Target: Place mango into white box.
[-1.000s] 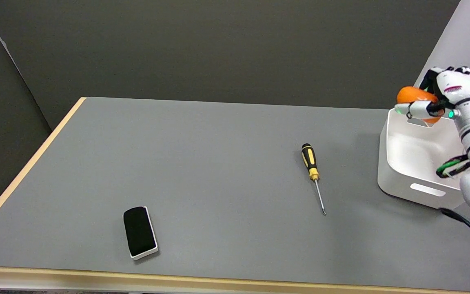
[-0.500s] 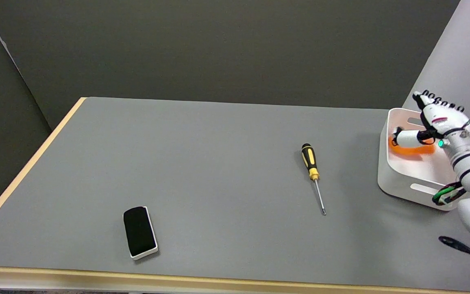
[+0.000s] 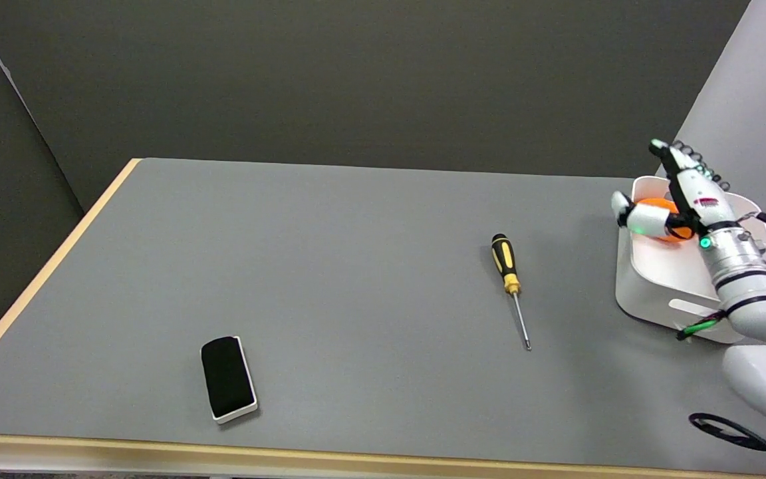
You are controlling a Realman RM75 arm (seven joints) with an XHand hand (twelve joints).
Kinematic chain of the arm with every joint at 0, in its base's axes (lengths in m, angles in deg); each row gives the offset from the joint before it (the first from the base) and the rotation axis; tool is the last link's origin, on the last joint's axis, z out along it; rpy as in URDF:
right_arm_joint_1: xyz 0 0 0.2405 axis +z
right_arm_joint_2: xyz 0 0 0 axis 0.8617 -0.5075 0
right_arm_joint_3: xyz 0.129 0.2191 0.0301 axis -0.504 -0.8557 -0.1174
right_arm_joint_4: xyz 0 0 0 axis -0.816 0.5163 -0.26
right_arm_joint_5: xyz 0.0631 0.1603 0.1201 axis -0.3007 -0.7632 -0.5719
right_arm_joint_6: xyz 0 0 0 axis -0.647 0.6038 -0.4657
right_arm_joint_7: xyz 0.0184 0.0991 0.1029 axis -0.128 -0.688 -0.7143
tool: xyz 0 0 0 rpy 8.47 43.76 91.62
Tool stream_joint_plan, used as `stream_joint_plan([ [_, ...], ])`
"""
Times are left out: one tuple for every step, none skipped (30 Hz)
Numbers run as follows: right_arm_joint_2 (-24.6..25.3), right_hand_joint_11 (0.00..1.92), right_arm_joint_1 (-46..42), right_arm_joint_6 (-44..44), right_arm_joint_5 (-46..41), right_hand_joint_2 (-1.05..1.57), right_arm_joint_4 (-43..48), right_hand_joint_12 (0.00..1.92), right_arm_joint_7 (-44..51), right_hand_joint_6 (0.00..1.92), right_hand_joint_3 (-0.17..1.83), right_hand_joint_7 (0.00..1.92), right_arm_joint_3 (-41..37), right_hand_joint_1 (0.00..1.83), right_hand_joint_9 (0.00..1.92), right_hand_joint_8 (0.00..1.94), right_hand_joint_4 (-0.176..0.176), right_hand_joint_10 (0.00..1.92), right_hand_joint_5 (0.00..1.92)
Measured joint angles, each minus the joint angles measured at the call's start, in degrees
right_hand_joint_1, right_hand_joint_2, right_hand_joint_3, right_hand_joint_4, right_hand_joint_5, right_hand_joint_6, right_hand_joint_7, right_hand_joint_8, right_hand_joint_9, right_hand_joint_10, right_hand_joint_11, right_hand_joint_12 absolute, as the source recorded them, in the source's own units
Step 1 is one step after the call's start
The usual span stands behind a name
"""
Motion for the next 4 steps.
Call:
stream_joint_plan([
  [0.0, 0.00, 0.1, 1.8, -1.5, 0.66, 0.0, 1.08, 0.1, 0.37, 0.97, 0.16, 0.8, 0.50, 0.06, 0.37, -0.046, 0.70, 0.10],
  [0.0, 0.00, 0.2, 4.0, -3.3, 0.68, 0.2, 1.10, 0.1, 0.38, 0.97, 0.20, 2.0, 0.46, 0.10, 0.37, -0.040, 0.72, 0.13],
  [-0.1, 0.00, 0.3, 5.8, -4.7, 0.68, 0.5, 1.11, 0.2, 0.39, 0.97, 0.21, 3.1, 0.46, 0.11, 0.38, -0.038, 0.72, 0.14],
  [-0.1, 0.00, 0.4, 7.2, -5.9, 0.68, 0.9, 1.11, 0.3, 0.39, 0.97, 0.22, 3.8, 0.46, 0.11, 0.38, -0.037, 0.73, 0.14],
])
